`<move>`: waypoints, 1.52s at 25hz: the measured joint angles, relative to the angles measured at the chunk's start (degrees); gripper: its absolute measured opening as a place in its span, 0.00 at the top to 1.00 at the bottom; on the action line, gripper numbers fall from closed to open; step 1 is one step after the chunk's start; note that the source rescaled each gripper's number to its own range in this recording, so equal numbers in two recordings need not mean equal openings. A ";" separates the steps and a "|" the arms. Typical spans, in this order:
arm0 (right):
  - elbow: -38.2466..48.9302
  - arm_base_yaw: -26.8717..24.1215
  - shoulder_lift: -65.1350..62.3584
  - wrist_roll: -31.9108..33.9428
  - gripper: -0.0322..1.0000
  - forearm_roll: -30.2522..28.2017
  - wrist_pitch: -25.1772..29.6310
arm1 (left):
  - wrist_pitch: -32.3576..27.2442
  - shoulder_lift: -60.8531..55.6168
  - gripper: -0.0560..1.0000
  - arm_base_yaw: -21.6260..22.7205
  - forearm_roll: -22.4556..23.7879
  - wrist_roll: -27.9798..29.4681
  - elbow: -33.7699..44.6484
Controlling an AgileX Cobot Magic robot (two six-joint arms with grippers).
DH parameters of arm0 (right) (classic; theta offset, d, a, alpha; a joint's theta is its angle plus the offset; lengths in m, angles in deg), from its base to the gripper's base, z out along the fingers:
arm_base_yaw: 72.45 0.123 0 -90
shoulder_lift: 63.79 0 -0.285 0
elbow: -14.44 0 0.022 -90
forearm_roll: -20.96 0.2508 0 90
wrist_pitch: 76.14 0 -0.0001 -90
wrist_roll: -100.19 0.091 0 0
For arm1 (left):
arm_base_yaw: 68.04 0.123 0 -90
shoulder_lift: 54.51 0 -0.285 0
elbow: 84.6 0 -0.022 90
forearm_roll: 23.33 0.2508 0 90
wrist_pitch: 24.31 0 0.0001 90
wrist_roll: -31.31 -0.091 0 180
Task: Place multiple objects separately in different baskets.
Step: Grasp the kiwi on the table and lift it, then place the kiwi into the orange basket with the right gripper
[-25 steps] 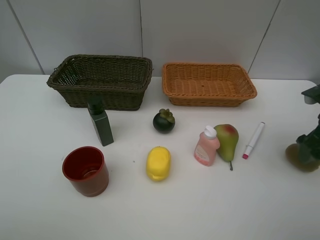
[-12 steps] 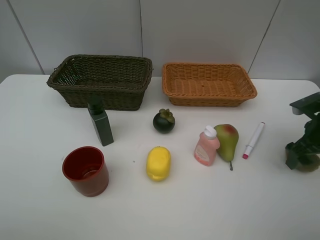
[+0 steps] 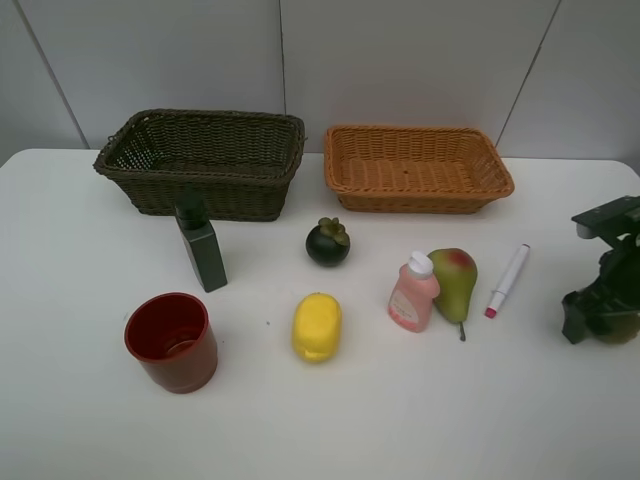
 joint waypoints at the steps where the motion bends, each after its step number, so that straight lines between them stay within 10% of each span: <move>1: 0.00 0.00 0.00 -0.06 0.02 0.05 -0.05 | 0.00 0.00 0.06 0.00 0.00 0.00 0.00; 6: 0.00 0.00 0.00 -0.04 0.10 0.10 -0.56 | 0.00 0.00 0.06 0.00 0.00 0.00 0.00; 10: 0.00 0.00 0.00 0.23 0.47 0.16 0.08 | 0.00 0.00 0.06 0.00 0.00 0.00 0.00; 38: -9.11 0.00 -8.93 0.28 0.47 10.53 8.01 | 0.00 0.00 0.06 0.00 0.00 0.00 0.00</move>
